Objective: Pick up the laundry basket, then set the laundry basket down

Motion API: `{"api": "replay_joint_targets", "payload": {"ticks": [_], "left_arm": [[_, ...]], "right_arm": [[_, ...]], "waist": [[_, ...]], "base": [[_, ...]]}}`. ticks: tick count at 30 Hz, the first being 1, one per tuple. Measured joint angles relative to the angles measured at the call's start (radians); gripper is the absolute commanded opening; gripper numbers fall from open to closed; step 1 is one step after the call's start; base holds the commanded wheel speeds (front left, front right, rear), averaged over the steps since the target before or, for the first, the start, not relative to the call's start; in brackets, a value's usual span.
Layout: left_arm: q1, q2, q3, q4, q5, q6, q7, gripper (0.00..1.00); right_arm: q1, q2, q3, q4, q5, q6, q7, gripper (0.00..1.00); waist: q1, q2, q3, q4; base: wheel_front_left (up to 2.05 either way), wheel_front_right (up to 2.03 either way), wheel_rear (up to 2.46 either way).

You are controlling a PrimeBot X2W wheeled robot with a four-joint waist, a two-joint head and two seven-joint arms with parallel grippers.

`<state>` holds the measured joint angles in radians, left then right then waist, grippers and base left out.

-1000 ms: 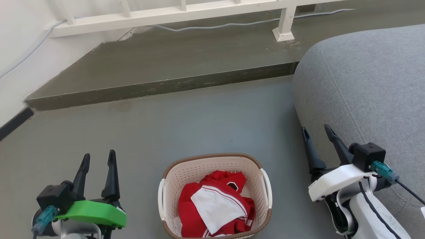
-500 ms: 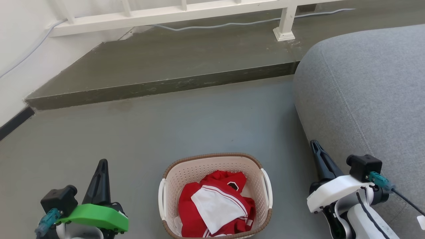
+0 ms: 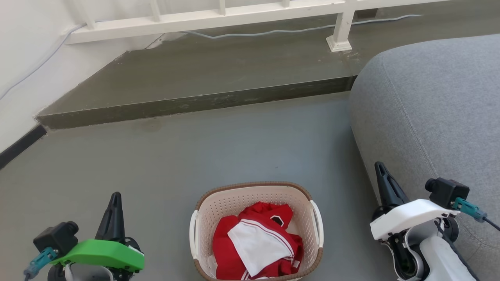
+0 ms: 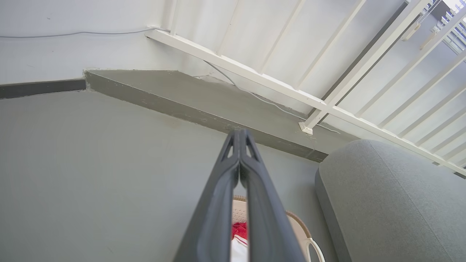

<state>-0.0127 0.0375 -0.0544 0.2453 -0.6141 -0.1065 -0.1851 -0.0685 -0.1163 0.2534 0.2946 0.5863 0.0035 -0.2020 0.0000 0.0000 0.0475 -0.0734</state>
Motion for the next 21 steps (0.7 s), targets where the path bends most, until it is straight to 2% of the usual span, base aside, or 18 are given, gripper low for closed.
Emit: {"api": "replay_joint_targets", "payload": {"ticks": [21], "left_arm": [[-0.003, 0.0, 0.037, 0.006, -0.244, 0.0, 0.079, 0.0]], "right_arm": [[0.0, 0.018, -0.091, -0.007, 0.262, 0.031, 0.075, 0.0]], "waist": [[0.0, 0.0, -0.011, 0.019]], "base": [[0.0, 0.0, 0.0]]}}
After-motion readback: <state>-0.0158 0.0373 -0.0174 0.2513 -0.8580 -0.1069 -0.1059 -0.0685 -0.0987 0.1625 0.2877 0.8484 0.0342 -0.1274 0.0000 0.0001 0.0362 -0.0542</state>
